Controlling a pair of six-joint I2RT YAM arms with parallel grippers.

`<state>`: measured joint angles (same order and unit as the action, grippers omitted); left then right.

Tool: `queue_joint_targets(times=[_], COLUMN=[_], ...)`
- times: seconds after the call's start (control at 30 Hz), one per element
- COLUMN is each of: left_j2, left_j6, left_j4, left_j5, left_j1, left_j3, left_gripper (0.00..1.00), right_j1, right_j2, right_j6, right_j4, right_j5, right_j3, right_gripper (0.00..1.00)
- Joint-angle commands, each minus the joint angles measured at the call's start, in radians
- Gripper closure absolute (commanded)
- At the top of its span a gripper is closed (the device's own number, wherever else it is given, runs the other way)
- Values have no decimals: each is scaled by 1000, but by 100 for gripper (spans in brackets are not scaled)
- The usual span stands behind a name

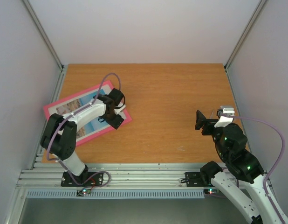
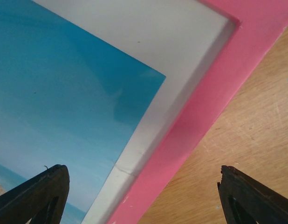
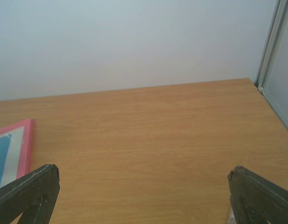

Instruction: Take the photo out of the frame

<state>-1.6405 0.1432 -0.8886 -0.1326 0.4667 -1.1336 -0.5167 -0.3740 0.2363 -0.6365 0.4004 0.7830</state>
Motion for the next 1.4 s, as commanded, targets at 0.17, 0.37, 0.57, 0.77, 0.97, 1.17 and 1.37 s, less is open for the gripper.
queue_joint_targets(times=[0.17, 0.37, 0.57, 0.77, 0.97, 1.17, 1.37], left_j2=[-84, -138, -207, -270, -326, -379, -490], left_j6=[47, 73, 98, 136, 174, 191, 139], left_j4=[-27, -29, -19, 1, -2, -11, -11], left_j5=[5, 11, 33, 44, 60, 71, 66], left_j1=[41, 48, 68, 126, 191, 247, 265], left_j3=[-63, -106, -143, -199, -268, -339, -538], left_gripper=[17, 22, 44, 61, 75, 80, 80], right_j1=[-8, -7, -7, -7, -8, -8, -7], right_j2=[-13, -12, -25, -35, -45, -45, -56], right_j6=[-13, -18, -19, -15, -15, -14, -16], right_j4=[6, 4, 1, 3, -2, -3, -3], right_j5=[13, 11, 28, 34, 34, 37, 36], right_j3=[27, 23, 27, 27, 31, 29, 30], right_gripper=[1, 2, 2, 1, 1, 2, 2])
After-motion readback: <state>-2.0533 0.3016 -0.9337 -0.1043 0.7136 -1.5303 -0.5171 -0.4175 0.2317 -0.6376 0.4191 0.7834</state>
